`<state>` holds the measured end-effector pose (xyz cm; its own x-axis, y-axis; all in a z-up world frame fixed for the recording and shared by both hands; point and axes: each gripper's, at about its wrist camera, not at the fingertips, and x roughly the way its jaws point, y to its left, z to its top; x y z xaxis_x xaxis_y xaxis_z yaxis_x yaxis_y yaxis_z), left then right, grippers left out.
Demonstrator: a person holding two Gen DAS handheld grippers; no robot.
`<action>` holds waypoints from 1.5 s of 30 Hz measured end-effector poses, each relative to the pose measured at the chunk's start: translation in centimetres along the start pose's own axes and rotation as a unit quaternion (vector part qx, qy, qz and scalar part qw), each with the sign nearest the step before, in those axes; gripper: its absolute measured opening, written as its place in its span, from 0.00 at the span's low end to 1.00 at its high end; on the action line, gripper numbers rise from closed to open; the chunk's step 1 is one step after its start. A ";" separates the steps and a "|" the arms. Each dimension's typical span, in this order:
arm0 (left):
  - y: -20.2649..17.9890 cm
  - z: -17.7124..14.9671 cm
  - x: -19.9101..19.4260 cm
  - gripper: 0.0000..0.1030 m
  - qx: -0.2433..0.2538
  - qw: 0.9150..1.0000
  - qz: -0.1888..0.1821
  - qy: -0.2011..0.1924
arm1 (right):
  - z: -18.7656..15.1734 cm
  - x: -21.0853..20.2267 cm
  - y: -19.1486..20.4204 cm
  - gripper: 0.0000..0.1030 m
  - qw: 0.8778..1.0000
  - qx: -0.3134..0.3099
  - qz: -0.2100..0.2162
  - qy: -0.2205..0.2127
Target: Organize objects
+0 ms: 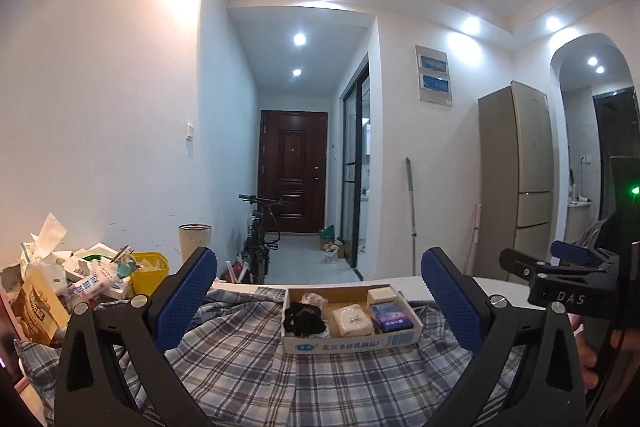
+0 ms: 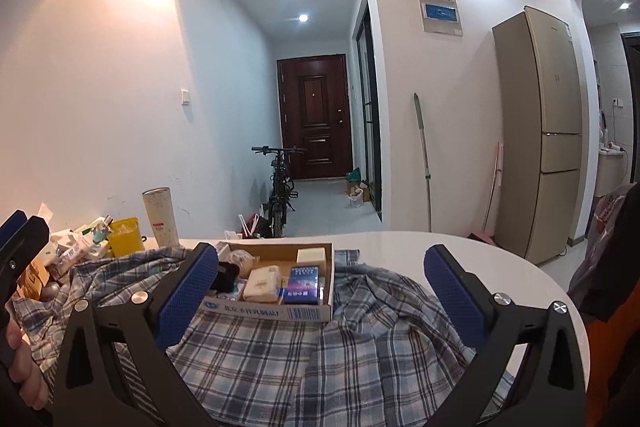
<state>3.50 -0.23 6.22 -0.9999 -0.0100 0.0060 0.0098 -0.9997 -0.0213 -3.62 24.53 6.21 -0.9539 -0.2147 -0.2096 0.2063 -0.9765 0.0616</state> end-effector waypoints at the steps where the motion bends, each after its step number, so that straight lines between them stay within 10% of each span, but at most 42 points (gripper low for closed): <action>1: -0.2 -0.4 -0.4 1.00 0.008 1.000 0.002 -0.007 | -0.6 -0.2 0.0 1.00 1.000 -0.001 0.000 -0.004; 13: -0.7 -4.9 1.7 1.00 0.013 1.000 -0.007 0.005 | -3.7 -0.3 0.2 1.00 0.997 -0.034 -0.004 -0.068; 45: -1.8 -6.1 3.2 1.00 0.030 0.999 -0.011 0.032 | -5.8 1.4 1.0 1.00 0.998 -0.057 -0.007 -0.025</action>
<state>0.28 1.64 0.20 -0.9983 0.0108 -0.0577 -0.0129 -0.9992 0.0372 -3.47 23.15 0.36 -0.9659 -0.2031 -0.1608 0.2139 -0.9754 -0.0532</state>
